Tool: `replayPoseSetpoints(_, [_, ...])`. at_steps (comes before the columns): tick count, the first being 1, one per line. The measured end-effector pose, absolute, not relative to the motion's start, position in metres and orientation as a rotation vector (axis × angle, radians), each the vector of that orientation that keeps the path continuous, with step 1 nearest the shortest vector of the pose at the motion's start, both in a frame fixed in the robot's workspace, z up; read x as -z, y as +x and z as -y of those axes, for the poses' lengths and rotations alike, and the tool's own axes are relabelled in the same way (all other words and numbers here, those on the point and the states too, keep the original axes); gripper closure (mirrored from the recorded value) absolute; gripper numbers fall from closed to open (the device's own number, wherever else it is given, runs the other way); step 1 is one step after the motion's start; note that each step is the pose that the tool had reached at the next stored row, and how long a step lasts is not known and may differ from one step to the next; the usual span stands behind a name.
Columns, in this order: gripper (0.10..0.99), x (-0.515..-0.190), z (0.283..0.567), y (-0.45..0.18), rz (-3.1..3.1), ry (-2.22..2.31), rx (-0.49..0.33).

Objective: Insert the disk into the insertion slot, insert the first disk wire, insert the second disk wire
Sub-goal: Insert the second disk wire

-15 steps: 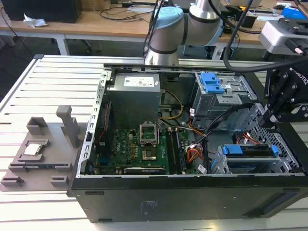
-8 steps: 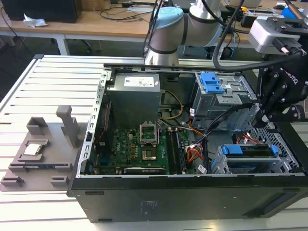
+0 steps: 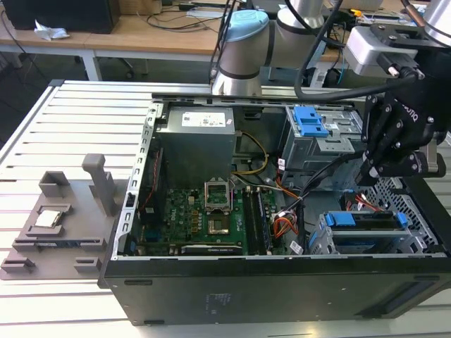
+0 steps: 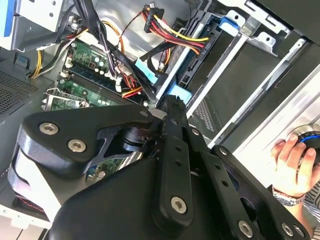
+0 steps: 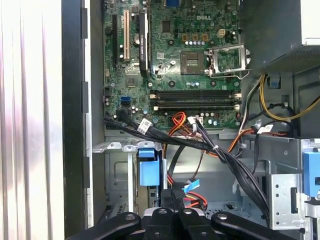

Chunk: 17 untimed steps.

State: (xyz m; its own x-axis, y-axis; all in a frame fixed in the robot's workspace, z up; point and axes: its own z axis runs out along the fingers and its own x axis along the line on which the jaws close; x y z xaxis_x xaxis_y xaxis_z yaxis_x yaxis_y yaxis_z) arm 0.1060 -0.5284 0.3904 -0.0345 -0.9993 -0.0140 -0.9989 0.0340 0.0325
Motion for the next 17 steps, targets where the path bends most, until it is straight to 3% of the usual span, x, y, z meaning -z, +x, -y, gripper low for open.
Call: replayPoseSetpoints(17, [0.98, -0.38, 0.52, 0.104, 2.249, 2.175, 0.052])
